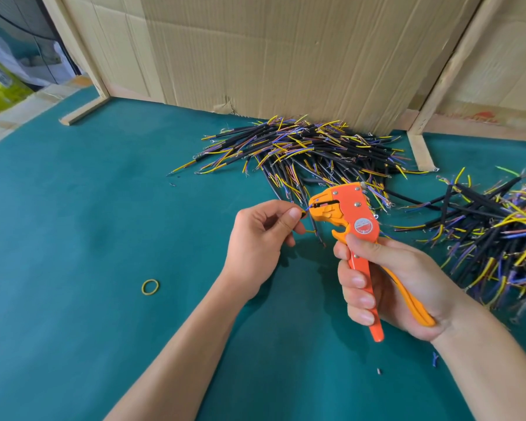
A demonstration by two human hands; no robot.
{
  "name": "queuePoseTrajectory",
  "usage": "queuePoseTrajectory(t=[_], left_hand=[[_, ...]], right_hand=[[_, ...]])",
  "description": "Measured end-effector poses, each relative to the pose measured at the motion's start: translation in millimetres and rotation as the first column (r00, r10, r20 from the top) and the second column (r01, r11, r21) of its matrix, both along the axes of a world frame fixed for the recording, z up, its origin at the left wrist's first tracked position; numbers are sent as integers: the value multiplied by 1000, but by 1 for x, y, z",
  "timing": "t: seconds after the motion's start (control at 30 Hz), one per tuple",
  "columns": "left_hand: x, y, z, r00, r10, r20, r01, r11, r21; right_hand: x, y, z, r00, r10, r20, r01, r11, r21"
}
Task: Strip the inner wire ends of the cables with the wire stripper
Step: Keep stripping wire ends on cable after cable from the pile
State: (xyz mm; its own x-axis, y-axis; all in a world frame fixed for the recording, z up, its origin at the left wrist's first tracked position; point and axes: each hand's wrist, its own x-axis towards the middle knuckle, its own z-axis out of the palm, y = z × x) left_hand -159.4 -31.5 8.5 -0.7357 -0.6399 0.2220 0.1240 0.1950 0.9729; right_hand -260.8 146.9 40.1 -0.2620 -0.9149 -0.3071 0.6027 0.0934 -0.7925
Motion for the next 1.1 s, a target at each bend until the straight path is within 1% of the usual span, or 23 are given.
queuePoseTrajectory(t=[0.13, 0.2, 0.33, 0.43, 0.57, 0.63, 0.73, 0.9, 1.0, 1.1], left_hand=[[0, 1, -1, 1000, 18, 18, -18, 1000, 14], [-1, 1, -2, 999, 27, 24, -27, 999, 29], [-1, 4, -1, 1000, 6, 15, -7, 999, 40], [-1, 3, 1, 1000, 25, 4, -26, 993, 115], [2, 0, 8, 999, 18, -36, -9, 968, 250], [4, 2, 10, 1000, 10, -18, -5, 960, 279], [8, 4, 13, 999, -16, 28, 7, 957, 291], [12, 12, 26, 992, -31, 122, 1, 971, 240], [4, 21, 44, 989, -110, 100, 91, 979, 181], [-16, 33, 71, 988, -134, 70, 131, 990, 50]], right_hand=[[7, -8, -1, 993, -115, -3, 115, 993, 10], [8, -7, -3, 995, -100, -4, 100, 995, -1], [4, -2, -5, 999, -22, 32, 25, 996, -81], [1, -2, -7, 998, -22, 64, 29, 994, -106], [-6, -3, -9, 971, -169, 167, 184, 980, -78], [-7, -3, -10, 958, -204, 202, 223, 972, -73], [-5, -2, -10, 964, -191, 187, 206, 976, -69], [-3, -3, -8, 953, -224, 205, 238, 970, -44], [-2, -2, -7, 946, -258, 195, 268, 963, -23], [0, 0, -5, 945, -260, 200, 270, 963, -23]])
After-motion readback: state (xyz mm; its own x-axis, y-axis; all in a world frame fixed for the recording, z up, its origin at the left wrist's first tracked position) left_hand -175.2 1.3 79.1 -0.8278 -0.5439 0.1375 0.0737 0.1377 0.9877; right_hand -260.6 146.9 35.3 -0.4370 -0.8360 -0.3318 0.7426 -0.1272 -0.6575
